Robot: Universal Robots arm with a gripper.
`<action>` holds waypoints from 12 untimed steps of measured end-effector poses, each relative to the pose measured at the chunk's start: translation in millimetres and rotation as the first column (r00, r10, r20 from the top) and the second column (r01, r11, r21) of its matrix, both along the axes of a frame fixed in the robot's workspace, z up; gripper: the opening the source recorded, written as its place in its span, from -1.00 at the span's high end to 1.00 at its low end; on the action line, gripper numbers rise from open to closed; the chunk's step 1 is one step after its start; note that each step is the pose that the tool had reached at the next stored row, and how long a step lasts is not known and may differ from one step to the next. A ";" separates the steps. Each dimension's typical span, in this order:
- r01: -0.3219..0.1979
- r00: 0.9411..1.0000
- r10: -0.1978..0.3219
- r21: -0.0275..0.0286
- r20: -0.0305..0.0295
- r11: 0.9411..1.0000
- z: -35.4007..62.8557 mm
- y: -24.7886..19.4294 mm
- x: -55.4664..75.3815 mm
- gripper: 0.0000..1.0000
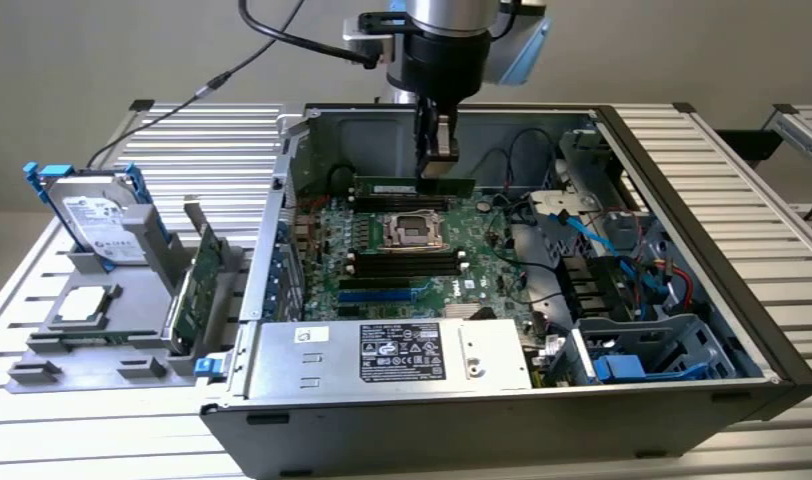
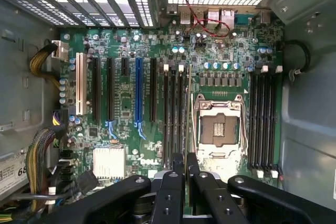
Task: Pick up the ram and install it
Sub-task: 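Insert the ram into the slot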
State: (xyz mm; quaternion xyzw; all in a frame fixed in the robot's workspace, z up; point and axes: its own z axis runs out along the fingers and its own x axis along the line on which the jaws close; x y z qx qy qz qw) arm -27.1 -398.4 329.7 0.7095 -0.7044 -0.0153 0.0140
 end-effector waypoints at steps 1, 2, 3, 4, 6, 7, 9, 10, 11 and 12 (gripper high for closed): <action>-0.001 1.000 0.001 0.000 0.000 1.000 -1.9 -0.4 -0.3 0.73; -0.002 1.000 0.002 0.000 0.000 1.000 -3.6 -0.7 -0.7 0.73; -0.004 1.000 0.004 0.000 0.000 1.000 -5.5 -0.8 -1.0 0.73; -0.008 1.000 0.008 0.000 0.000 1.000 -7.2 -0.9 -1.4 0.73; -0.016 1.000 0.016 0.000 0.000 1.000 -11.1 -1.0 -2.2 0.73; -0.021 1.000 0.021 0.000 0.000 1.000 -12.7 -1.0 -2.6 0.73; -0.028 1.000 0.028 0.000 0.000 1.000 -16.3 -1.0 -3.3 0.73; -0.031 1.000 0.031 0.000 0.000 1.000 -18.3 -1.0 -3.4 0.73; -0.031 1.000 0.031 0.000 0.000 1.000 -20.1 -1.1 -3.4 0.73; -0.032 0.999 0.032 0.000 0.001 0.999 -21.9 -1.1 -3.4 0.73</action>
